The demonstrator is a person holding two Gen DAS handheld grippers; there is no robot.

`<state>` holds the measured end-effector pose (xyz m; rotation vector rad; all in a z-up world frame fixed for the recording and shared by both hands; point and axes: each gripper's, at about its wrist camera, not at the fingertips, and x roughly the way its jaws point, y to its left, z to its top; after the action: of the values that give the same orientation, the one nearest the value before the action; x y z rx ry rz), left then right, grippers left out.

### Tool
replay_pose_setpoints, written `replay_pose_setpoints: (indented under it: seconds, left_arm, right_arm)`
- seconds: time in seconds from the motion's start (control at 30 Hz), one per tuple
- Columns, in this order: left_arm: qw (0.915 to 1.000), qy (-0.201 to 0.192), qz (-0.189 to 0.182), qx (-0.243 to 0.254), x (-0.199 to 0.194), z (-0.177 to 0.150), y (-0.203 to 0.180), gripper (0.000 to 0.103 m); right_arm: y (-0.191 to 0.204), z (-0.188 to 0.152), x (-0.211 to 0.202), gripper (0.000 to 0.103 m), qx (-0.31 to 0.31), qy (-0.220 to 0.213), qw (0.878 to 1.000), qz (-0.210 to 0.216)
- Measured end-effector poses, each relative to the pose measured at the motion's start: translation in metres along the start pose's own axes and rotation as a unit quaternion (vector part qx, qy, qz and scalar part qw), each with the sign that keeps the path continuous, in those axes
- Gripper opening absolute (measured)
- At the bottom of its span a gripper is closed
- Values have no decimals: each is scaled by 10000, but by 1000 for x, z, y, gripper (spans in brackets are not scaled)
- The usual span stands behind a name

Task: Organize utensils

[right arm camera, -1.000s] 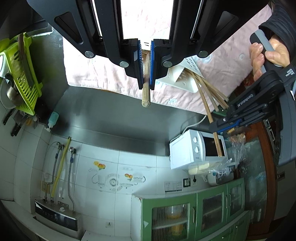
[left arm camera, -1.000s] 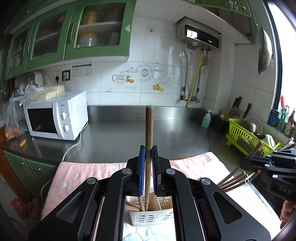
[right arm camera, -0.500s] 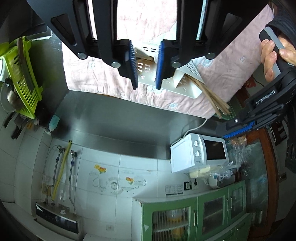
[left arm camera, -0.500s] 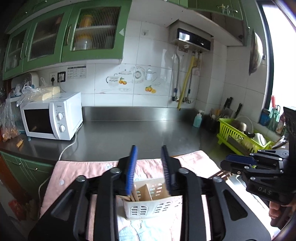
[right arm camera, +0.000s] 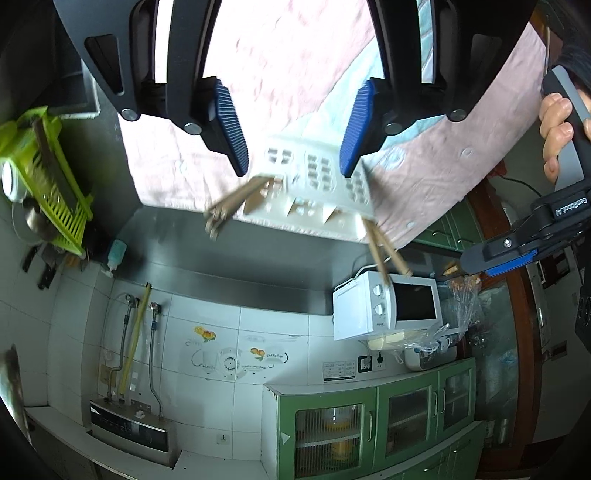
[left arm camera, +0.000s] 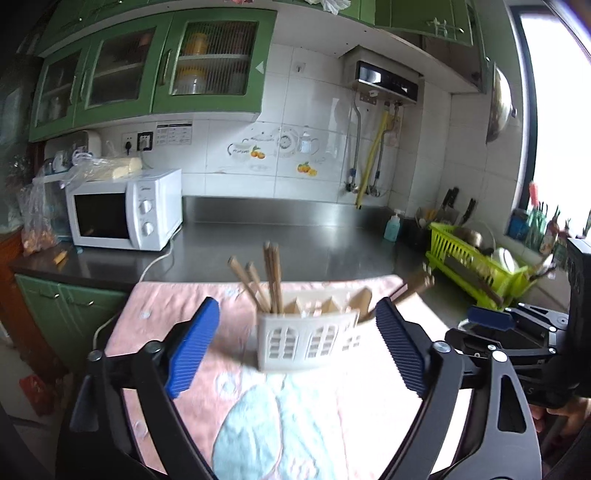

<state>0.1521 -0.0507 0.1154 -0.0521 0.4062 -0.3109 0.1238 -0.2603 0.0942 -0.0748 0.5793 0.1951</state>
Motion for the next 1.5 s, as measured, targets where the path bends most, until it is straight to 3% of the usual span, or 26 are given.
replay_pose_setpoints:
  seconds: [0.1,0.23,0.4,0.6,1.0,1.5]
  left_arm:
    - [10000,71,70,-1,-14,-23,2,98]
    - [9996,249,161,18,-27,-54,6,98]
    - [9983,526,240,-13,-36,-89,13,98]
    - [9966,699,445,-44,-43,-118,20,98]
    - [9957,790,479,-54,-52,-137,24,98]
    - [9949,842,549,23,-56,-146,26,98]
  right_arm:
    - [9,-25,-6,60,132,9,9999,59]
    - [23,-59,-15,71,236,-18,9997,81]
    - [38,-91,-20,79,235,-31,9997,-96]
    - [37,-116,-25,84,641,38,9979,3]
    - [44,-139,-28,88,712,180,9972,-127]
    - [47,-138,-28,89,683,197,9974,-101]
